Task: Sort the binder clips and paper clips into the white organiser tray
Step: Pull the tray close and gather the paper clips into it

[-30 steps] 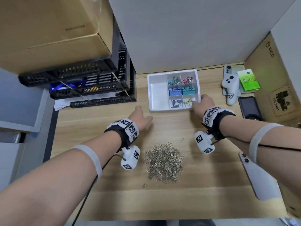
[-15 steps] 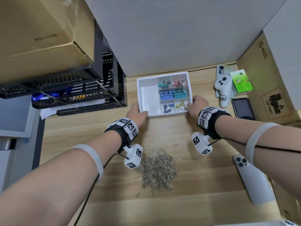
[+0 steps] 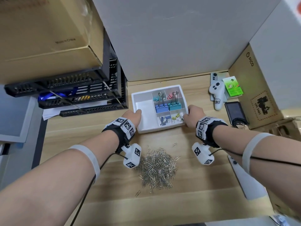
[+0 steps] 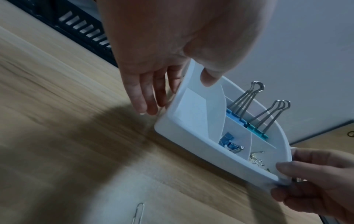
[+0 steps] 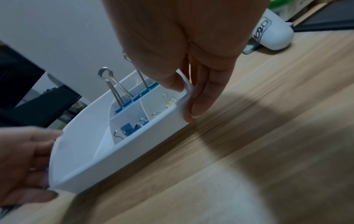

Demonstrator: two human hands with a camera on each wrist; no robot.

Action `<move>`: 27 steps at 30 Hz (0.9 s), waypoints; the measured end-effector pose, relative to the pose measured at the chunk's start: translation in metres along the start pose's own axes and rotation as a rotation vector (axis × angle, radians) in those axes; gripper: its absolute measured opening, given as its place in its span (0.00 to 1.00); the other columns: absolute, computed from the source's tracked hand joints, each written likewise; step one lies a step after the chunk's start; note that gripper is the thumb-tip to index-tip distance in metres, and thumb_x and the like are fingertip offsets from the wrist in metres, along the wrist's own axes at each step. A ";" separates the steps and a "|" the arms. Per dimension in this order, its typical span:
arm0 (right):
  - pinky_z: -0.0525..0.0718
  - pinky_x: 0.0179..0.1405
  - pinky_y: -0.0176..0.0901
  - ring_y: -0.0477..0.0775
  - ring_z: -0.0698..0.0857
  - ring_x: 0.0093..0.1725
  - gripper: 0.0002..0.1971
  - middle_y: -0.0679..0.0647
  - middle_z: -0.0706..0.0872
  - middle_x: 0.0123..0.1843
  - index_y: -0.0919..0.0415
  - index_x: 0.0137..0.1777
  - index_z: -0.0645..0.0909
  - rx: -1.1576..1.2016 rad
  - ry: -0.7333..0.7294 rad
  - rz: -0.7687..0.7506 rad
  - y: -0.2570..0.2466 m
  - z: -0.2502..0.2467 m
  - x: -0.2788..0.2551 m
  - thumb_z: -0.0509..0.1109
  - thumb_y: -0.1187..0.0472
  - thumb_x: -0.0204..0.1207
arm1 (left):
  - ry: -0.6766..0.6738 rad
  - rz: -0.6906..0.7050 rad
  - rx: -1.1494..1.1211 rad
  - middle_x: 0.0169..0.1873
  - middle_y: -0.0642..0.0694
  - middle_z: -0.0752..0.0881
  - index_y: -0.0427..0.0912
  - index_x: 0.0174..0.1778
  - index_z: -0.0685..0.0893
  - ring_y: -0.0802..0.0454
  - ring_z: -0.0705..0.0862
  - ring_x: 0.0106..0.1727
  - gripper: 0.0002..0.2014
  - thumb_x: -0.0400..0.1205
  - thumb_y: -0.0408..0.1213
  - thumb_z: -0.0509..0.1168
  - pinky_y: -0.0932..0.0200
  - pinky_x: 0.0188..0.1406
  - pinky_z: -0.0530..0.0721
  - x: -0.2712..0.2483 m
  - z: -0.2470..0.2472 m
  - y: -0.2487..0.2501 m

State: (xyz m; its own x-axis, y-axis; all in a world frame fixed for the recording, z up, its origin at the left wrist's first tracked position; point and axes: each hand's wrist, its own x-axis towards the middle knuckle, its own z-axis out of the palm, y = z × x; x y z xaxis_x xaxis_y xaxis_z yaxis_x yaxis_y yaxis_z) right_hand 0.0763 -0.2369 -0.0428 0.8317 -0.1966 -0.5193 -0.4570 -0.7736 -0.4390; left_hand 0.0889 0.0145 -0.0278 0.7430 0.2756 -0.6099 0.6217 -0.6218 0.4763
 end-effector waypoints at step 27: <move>0.81 0.27 0.38 0.52 0.86 0.36 0.05 0.54 0.86 0.43 0.58 0.50 0.79 -0.350 -0.334 -0.569 -0.130 0.138 -0.127 0.62 0.64 0.82 | 0.072 0.018 0.474 0.39 0.44 0.86 0.41 0.45 0.84 0.46 0.85 0.39 0.04 0.80 0.32 0.63 0.57 0.33 0.81 -0.074 -0.130 -0.218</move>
State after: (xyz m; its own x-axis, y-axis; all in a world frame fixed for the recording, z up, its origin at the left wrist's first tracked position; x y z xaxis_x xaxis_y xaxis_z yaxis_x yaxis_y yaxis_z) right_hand -0.0135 -0.0285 -0.0213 0.7444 0.4413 -0.5011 0.1889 -0.8590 -0.4759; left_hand -0.0697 0.2250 -0.0046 0.7784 0.3017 -0.5506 0.4397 -0.8880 0.1350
